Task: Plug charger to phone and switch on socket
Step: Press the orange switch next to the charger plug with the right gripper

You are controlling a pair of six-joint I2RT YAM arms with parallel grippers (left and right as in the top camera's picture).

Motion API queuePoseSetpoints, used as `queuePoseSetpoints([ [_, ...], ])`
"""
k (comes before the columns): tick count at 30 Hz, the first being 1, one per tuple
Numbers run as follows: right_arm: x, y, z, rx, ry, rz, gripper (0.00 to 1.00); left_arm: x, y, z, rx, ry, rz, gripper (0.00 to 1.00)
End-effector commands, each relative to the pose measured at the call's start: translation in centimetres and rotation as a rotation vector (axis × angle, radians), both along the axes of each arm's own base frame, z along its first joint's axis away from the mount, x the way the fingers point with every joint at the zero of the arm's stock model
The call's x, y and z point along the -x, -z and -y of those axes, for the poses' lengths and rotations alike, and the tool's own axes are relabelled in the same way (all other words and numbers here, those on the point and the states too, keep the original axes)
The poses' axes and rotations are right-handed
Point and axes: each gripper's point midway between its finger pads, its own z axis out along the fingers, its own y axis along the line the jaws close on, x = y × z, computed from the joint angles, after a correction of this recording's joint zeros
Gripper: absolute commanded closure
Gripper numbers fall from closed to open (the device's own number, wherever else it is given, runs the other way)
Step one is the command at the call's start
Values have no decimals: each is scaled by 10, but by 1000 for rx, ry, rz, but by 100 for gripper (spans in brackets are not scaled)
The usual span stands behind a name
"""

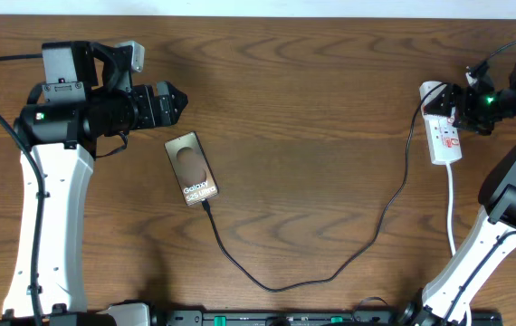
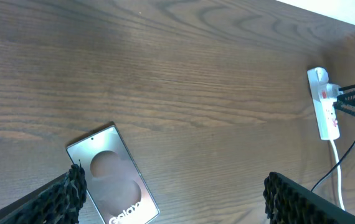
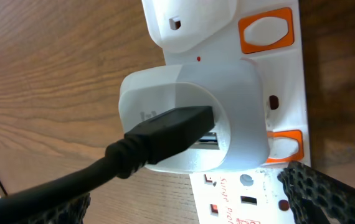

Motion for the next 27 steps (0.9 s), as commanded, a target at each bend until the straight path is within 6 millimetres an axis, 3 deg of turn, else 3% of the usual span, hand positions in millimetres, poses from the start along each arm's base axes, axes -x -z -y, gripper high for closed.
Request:
queuePoseSetpoints([
  [1, -8, -13, 1, 13, -10, 45, 1, -2, -6, -1, -15, 8, 22, 10],
  [20, -15, -19, -18, -31, -70, 98, 1, -2, -6, -1, -16, 8, 22, 10],
  [27, -17, -19, -16, -17, -72, 104, 1, -2, -6, -1, -15, 8, 21, 10],
])
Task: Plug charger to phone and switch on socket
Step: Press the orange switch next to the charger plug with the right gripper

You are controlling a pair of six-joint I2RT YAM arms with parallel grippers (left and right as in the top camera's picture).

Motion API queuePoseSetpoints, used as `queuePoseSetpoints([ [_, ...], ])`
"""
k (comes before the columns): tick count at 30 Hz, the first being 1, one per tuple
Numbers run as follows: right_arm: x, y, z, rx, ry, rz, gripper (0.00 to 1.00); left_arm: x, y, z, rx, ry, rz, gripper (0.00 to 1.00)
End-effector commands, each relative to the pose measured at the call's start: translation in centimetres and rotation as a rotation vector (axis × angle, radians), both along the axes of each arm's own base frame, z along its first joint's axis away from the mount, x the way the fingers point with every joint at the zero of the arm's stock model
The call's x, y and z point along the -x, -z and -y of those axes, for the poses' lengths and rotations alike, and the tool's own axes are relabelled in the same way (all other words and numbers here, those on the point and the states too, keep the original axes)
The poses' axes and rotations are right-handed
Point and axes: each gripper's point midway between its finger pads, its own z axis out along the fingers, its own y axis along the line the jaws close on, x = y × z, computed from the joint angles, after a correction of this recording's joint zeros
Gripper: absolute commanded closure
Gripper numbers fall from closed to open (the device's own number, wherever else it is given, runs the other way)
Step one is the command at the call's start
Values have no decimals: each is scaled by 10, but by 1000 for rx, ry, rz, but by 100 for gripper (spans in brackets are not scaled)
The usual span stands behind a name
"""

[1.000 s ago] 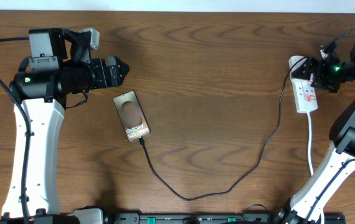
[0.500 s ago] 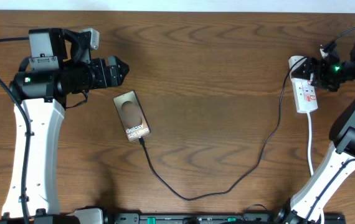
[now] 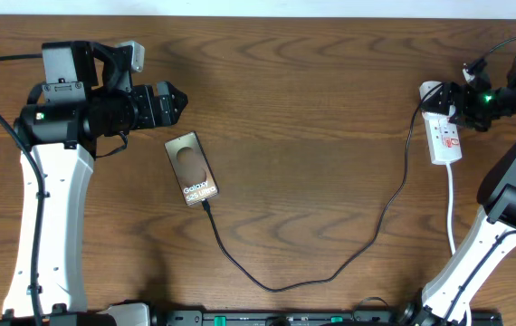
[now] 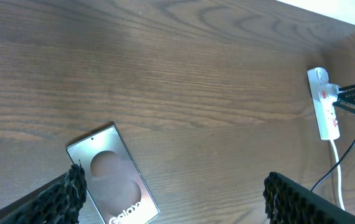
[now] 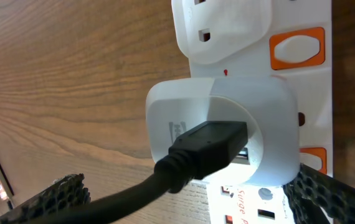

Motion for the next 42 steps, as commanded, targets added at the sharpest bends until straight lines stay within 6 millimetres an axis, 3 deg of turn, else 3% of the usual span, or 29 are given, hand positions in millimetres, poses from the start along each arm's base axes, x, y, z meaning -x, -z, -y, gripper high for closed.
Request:
queuePoseSetpoints([
  [1, -10, -14, -6, 11, -33, 58, 1, -2, -5, -1, -15, 8, 21, 10],
  [42, -3, -3, -11, -7, -6, 6, 1, -2, -5, -1, -15, 8, 21, 10],
])
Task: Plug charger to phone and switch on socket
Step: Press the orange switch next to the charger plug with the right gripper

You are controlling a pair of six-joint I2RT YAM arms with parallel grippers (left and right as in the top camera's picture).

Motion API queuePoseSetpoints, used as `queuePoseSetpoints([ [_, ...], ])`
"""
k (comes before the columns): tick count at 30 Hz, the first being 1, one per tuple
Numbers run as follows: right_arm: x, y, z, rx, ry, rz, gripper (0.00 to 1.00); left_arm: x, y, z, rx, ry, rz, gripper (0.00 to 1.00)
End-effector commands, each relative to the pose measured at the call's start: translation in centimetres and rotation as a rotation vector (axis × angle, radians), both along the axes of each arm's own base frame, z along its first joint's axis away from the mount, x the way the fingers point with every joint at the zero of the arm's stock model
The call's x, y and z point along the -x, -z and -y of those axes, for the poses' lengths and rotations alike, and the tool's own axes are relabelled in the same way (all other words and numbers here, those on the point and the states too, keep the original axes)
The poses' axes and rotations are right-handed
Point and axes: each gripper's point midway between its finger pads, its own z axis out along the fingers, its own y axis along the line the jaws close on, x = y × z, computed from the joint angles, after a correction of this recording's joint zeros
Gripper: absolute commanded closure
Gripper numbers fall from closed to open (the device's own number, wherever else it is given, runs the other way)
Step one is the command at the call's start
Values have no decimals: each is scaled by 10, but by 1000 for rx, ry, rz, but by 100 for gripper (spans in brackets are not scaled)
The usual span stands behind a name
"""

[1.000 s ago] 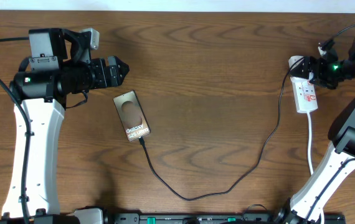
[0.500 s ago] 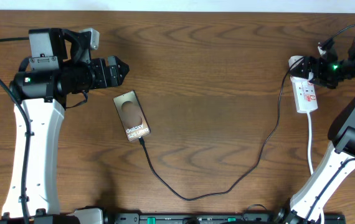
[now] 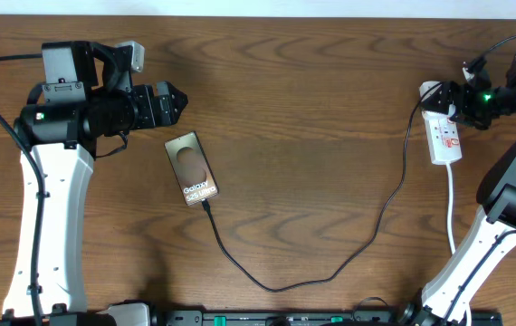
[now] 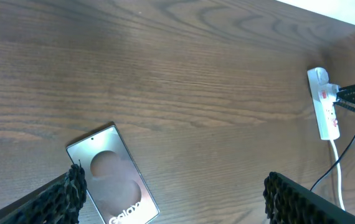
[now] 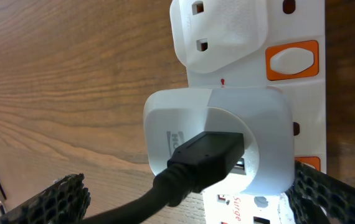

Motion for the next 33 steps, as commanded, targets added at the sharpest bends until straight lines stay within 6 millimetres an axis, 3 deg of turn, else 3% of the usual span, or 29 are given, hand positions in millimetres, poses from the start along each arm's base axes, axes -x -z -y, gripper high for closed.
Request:
queuePoseSetpoints([
  [1, 1, -4, -12, -26, -3, -6, 1, -2, -6, -1, -15, 8, 22, 10],
  [33, -3, -2, -36, -75, -1, -24, 2, -2, -6, -1, -16, 8, 22, 10],
])
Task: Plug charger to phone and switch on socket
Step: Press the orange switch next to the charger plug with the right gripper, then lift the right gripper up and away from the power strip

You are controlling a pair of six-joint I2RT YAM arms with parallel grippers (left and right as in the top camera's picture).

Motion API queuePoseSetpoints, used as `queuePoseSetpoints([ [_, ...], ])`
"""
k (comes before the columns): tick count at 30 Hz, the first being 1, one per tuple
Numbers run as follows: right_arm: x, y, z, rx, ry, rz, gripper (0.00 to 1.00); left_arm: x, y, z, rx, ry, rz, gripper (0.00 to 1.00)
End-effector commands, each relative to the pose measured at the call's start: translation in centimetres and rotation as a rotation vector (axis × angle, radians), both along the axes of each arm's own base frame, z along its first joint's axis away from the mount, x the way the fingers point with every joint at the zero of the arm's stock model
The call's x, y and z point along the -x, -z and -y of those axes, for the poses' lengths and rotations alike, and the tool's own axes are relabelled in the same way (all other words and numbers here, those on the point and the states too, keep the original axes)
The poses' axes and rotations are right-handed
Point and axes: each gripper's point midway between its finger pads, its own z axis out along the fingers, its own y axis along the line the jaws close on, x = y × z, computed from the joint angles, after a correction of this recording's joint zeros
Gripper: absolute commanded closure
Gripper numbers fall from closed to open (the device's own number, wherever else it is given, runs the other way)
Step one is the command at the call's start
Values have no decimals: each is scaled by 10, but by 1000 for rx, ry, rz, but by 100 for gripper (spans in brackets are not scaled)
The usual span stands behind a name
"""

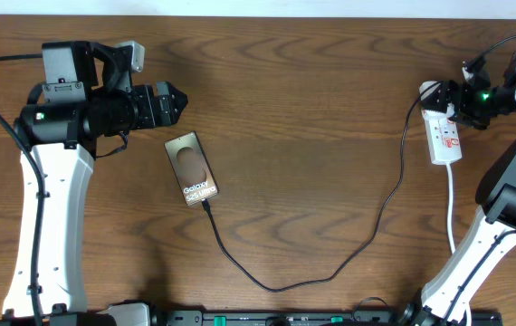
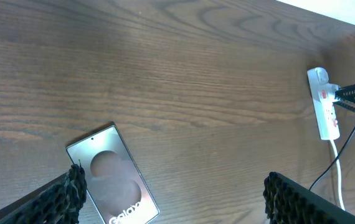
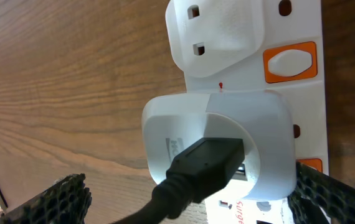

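The phone [image 1: 191,168] lies face down on the wooden table, and "Galaxy" can be read on its back [image 2: 112,177]. A black cable [image 1: 330,272] meets its lower end and loops across to a white adapter [image 3: 218,146] in the white power strip [image 1: 443,131]. The black USB plug [image 3: 199,165] sits in that adapter. My right gripper [image 3: 187,202] is open and straddles the adapter, with one finger [image 3: 330,199] beside the lower orange switch [image 3: 308,165]. A second orange switch [image 3: 289,62] shows above it. My left gripper [image 1: 175,100] hangs open just above and left of the phone.
The strip's white lead [image 1: 451,213] runs down the right side beside my right arm. The table's far edge [image 1: 258,11] lies just behind both arms. The power strip [image 2: 324,102] also shows far right in the left wrist view.
My right gripper has shifted very slightly over the power strip, still open around the adapter. The phone, the cable and the left arm have not moved.
The cable met the phone and the adapter at every moment, and my left gripper stayed open by the phone. My right gripper was close over the adapter, then a little farther back with the upper socket in view. It has stayed there with small shifts.
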Motion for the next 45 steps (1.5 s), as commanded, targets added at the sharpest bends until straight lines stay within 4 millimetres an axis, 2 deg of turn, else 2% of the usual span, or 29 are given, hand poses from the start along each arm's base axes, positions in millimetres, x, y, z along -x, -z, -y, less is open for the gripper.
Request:
queuePoseSetpoints([
  [1, -1, -3, -35, -81, -27, -14, 2, -2, -5, -1, -16, 8, 22, 10],
  [21, 12, 20, -46, -106, -22, -66, 3, -2, -5, -1, -16, 8, 21, 10],
  [24, 13, 22, -39, -80, 14, -90, 3, -2, -5, -1, -16, 8, 22, 10],
  [29, 20, 23, -13, 43, 116, -159, 1, -2, -5, -1, -16, 8, 22, 10],
  [33, 24, 7, 9, 132, 192, -163, 1, -2, -5, -1, -16, 8, 22, 10],
  [41, 34, -46, 41, 268, 282, -101, 1, -2, -5, -1, -16, 8, 22, 10],
  [45, 44, -66, 48, 326, 299, -97, 1, -2, -5, -1, -16, 8, 22, 10],
])
